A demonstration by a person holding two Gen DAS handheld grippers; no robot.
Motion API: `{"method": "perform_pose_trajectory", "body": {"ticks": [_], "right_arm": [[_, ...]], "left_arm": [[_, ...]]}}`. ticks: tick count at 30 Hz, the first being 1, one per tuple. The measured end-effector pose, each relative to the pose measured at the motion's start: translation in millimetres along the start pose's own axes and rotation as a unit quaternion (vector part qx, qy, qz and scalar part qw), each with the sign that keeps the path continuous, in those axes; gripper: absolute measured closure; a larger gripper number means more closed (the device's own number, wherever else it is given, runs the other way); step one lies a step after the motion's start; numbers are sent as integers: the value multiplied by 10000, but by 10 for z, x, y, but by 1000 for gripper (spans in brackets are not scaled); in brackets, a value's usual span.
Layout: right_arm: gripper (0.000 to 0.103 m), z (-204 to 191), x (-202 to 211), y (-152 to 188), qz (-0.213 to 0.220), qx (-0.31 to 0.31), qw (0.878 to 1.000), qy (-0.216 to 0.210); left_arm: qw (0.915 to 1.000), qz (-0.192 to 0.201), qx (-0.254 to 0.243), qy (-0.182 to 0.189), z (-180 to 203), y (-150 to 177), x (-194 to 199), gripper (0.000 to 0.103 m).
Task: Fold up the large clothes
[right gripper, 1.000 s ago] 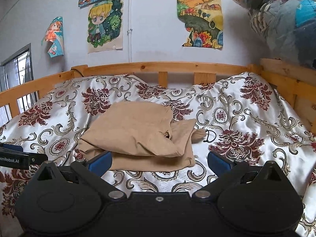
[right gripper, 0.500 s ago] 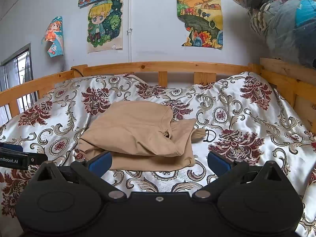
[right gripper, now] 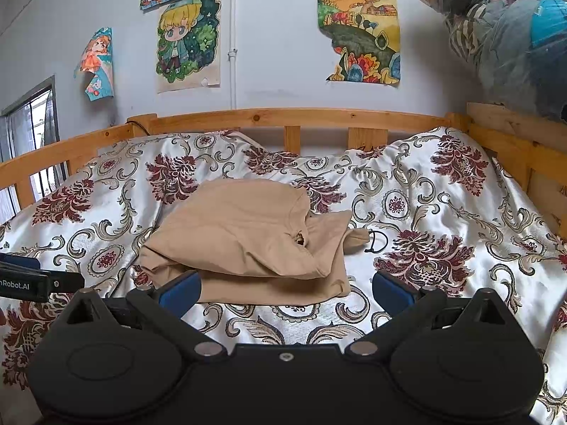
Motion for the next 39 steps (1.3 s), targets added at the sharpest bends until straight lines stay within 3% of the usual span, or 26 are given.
{"method": "perform_pose_trajectory", "body": {"ticks": [39], "right_arm": [[1,-5,-28,39,-44,32,10000,-79]], "left_arm": [[10000,-56,5,-26,-53,13,-36,1]]}}
Point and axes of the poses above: each gripper's, at about its wrist camera, not at the fingertips, and x roughly against the way its jaws point, z to its right, y to its underside, the point moved 10 cm from there along -x, roughly the way its jaws point, and after that the axes turned 7 degrees about -y, right-handed, at the moved point
